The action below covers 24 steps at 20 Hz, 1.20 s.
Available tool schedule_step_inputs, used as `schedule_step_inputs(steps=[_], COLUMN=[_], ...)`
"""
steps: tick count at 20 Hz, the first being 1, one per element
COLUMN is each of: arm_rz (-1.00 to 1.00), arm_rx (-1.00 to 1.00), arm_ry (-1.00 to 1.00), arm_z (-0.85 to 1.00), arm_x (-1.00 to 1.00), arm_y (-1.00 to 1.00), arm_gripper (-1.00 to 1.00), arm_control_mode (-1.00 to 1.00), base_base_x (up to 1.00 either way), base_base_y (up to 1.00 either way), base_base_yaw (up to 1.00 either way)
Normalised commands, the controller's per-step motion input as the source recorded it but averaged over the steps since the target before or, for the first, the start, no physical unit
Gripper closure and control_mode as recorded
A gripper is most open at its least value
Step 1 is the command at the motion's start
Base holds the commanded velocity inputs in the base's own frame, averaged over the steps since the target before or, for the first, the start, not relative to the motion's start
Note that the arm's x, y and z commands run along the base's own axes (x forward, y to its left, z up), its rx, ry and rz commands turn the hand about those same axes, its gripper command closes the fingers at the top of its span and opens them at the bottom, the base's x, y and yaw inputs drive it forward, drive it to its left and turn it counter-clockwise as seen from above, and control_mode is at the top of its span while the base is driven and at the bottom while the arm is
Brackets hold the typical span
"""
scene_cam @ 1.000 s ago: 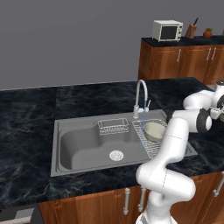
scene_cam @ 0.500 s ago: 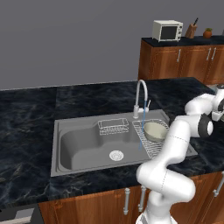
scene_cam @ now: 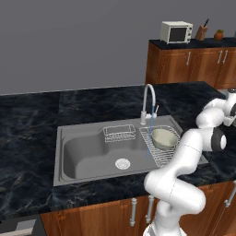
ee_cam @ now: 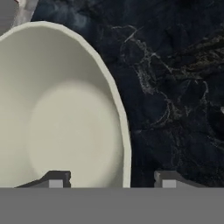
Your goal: Rinse each bowl for a few seconds and place them down in the sink or on the counter.
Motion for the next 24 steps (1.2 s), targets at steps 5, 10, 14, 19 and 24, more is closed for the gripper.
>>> schedule_step_inputs(steps=[5,10,14,19,24], arm_rz=[0.00,-0.04,-0.04,0.02,0.14], arm_rx=[0.13,0.15,0.09,0.06,0.02], arm_ry=[0.16,0.25,0.15,0.12,0.13], arm_z=[0.00,0.20,0.79,0.92,0.62], arm_x=[-0.06,-0.32,-0.35,-0.30,-0.25], arm_y=[-0.02,0.04,0.42,0.59,0.66], arm_gripper=[1.00,1.00,1.00,1.00,1.00], arm_control_mode=[-1.00,-1.00,-1.00,-1.00,-1.00], base_base_x=[0.00,0.00,0.00,0.00,0.00], base_base_y=[0.00,0.00,0.00,0.00,0.00], base_base_yaw=[0.00,0.00,0.00,0.00,0.00])
